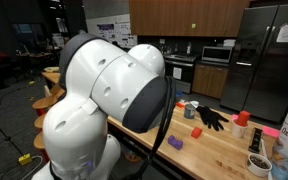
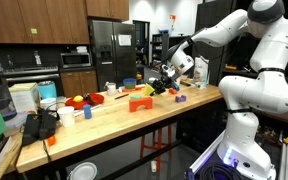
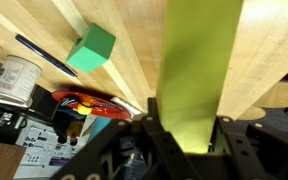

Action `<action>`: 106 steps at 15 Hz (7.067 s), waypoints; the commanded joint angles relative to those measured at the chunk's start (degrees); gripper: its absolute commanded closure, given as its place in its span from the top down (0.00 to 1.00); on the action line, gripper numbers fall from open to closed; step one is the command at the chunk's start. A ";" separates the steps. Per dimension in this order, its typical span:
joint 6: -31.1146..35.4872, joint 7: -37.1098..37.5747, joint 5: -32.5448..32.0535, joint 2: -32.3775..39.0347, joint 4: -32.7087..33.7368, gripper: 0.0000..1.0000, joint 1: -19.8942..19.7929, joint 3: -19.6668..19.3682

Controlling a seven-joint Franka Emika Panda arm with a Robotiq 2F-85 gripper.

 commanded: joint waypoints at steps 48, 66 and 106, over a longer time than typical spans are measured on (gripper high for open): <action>-30.83 12.56 -37.61 -12.47 23.61 0.16 26.91 -21.88; -40.16 34.66 -48.51 -13.48 27.03 0.16 27.98 -21.16; -17.28 72.13 -50.67 7.40 8.09 1.00 -6.87 7.83</action>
